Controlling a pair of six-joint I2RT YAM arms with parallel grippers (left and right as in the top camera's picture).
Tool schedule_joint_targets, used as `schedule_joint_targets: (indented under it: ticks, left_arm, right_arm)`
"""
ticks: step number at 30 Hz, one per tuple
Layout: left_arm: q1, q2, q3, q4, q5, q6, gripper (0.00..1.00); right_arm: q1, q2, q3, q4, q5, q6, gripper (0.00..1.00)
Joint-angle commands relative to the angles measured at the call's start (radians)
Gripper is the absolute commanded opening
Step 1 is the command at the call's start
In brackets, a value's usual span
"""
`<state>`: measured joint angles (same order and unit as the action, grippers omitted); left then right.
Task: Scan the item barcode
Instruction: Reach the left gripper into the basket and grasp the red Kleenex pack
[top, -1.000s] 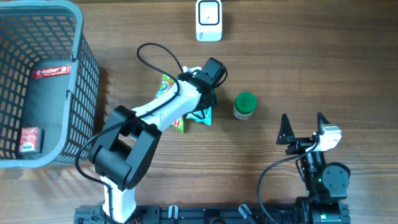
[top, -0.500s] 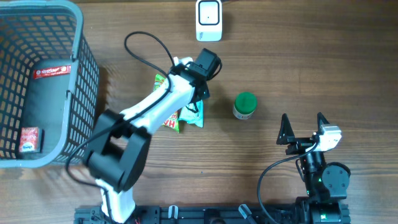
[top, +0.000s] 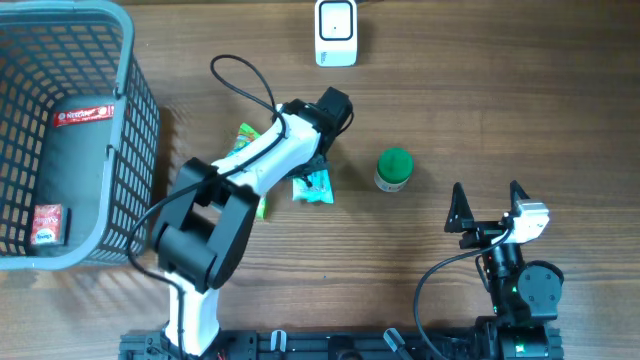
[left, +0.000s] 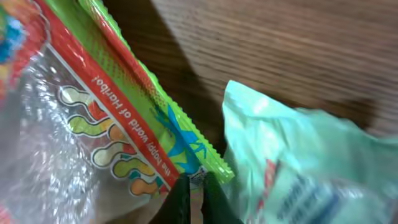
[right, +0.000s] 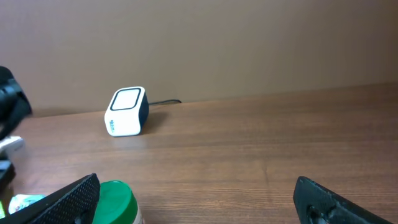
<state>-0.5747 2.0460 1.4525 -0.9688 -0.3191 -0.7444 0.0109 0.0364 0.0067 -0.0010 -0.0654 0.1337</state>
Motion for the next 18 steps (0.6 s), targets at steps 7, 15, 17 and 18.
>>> schedule_joint_targets:
  ticks: [7,15,17,18]
  left_arm:
    - [0.064,-0.567,0.147,-0.002,-0.005,0.316,1.00]
    - [0.573,-0.751,0.146,-0.129,0.052,0.143,1.00]
    - [0.714,-0.748,0.131,-0.167,0.100,0.103,1.00]
    - [0.772,-0.748,0.121,-0.169,0.129,0.103,1.00]
  right_arm:
    - [0.003,0.000,-0.002,0.002,0.016,-0.002,1.00]
    - [0.003,0.000,-0.002,0.002,0.016,-0.002,1.00]
    - [0.003,0.000,-0.002,0.002,0.016,-0.001,1.00]
    - [0.003,0.000,-0.002,0.002,0.016,-0.002,1.00]
